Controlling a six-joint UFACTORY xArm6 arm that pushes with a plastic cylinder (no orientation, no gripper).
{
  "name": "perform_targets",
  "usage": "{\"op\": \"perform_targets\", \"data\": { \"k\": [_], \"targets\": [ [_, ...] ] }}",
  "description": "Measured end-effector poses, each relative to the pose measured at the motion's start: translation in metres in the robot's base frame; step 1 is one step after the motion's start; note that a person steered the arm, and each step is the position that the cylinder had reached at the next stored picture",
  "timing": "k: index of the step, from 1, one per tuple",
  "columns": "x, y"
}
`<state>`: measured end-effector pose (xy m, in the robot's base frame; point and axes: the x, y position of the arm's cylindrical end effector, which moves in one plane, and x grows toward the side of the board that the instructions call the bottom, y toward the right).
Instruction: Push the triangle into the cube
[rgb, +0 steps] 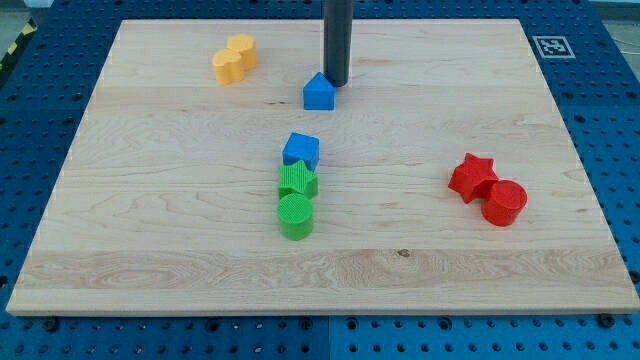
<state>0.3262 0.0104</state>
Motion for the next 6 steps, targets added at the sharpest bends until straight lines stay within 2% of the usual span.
{"op": "perform_targets", "data": {
  "k": [1,3,4,5,6],
  "targets": [
    [0.026,-0.007],
    [0.052,-0.016],
    [0.054,-0.017],
    [0.004,-0.021],
    [0.012,-0.055]
  ]
}}
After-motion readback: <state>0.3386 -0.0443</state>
